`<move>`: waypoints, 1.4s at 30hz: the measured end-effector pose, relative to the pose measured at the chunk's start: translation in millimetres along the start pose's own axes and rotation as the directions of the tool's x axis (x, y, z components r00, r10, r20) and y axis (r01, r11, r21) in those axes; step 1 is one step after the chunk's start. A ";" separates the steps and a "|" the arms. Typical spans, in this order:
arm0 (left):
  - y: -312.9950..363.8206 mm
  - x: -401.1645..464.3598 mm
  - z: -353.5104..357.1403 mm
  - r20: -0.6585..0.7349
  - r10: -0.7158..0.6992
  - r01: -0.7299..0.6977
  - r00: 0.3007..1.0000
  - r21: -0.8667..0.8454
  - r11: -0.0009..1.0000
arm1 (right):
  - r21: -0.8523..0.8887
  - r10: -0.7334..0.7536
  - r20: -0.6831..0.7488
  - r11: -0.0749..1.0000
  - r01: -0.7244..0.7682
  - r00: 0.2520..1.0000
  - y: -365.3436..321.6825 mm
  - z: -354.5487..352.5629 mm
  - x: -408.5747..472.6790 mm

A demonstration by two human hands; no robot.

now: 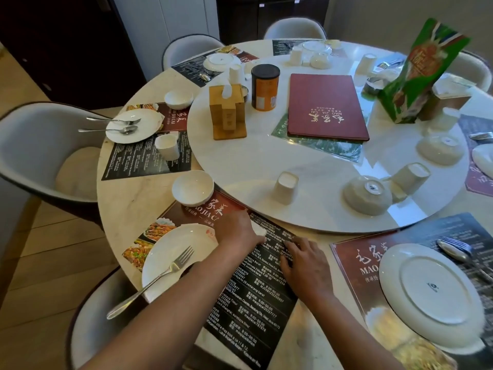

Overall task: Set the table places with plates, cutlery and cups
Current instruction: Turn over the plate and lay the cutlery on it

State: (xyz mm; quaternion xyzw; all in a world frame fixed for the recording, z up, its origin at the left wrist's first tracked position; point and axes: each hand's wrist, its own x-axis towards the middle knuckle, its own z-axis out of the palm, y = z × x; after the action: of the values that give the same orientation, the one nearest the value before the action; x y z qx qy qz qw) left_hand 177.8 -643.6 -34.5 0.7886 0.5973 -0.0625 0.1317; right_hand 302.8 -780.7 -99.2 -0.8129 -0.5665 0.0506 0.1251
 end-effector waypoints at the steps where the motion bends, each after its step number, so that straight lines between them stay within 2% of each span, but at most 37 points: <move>1: 0.4 -0.1 0.3 -0.009 0.003 -0.003 1.000 -0.002 1.000 | 0.013 -0.001 0.015 1.000 0.001 1.000 0.0 -1.4 -1.0; 9: 0.8 -0.6 2.0 -0.018 -0.005 0.005 1.000 -0.011 1.000 | 0.028 0.006 0.070 1.000 -0.008 0.998 -1.3 -11.9 3.0; 14: -1.0 -3.4 5.8 -0.034 -0.015 0.013 0.999 -0.043 0.999 | 0.105 0.099 -0.185 0.991 -0.081 0.978 -2.6 -33.5 43.3; 16: -3.2 -7.8 8.4 -0.048 -0.014 0.011 0.999 -0.064 0.998 | 0.123 0.120 -0.205 0.988 -0.096 0.971 -5.7 -48.0 73.7; 18: -5.2 -15.3 11.8 -0.045 -0.013 0.010 0.999 -0.062 0.998 | 0.082 0.103 -0.121 0.992 -0.093 0.987 -11.6 -60.9 103.9; 22: -10.1 -39.4 24.2 -0.061 0.047 -0.047 0.997 0.001 0.999 | -0.075 0.045 0.166 0.997 -0.033 0.985 -23.6 -70.9 147.0; 24: -11.7 -53.2 30.6 -0.049 0.113 -0.112 0.992 0.020 0.994 | -0.121 0.027 0.211 0.993 -0.002 0.977 -24.9 -69.8 156.7; 26: -12.7 -65.2 35.6 -0.022 0.172 -0.171 0.985 0.042 0.984 | -0.108 0.024 0.185 0.994 -0.004 0.982 -23.1 -70.3 160.3; 29: -14.3 -77.1 40.6 0.022 0.212 -0.213 0.977 0.082 0.974 | 0.001 0.088 0.174 0.996 -0.090 0.981 -19.7 -78.2 155.6; 32: -17.2 -80.5 45.6 0.053 0.220 -0.223 0.974 0.079 0.972 | 0.257 0.232 0.155 0.929 -0.266 0.960 -15.2 -84.6 135.0; 35: -22.2 -81.1 50.2 0.071 0.251 -0.258 0.965 0.115 0.959 | 0.536 0.405 0.208 0.715 -0.450 0.890 -6.9 -80.5 97.4; 37: -24.6 -82.8 51.6 0.080 0.273 -0.282 0.959 0.140 0.949 | 0.644 0.459 0.283 0.560 -0.522 0.842 -1.1 -71.9 69.6; 39: -26.2 -85.4 53.3 0.100 0.295 -0.308 0.950 0.163 0.937 | 0.702 0.474 0.319 0.463 -0.541 0.821 0.6 -62.3 43.4; 40: -26.8 -86.7 54.5 0.106 0.302 -0.316 0.948 0.171 0.933 | 0.716 0.471 0.300 0.463 -0.522 0.830 0.0 -57.4 32.8; 42: -27.3 -89.6 56.0 0.118 0.315 -0.332 0.942 0.185 0.925 | 0.699 0.461 0.230 0.535 -0.475 0.857 -2.6 -47.6 16.1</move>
State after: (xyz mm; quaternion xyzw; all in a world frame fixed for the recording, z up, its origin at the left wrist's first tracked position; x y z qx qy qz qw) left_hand 130.0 -735.6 -68.9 0.8823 0.4432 -0.1342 0.0849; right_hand 316.7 -771.7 -51.8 -0.8128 -0.2599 0.3123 0.4176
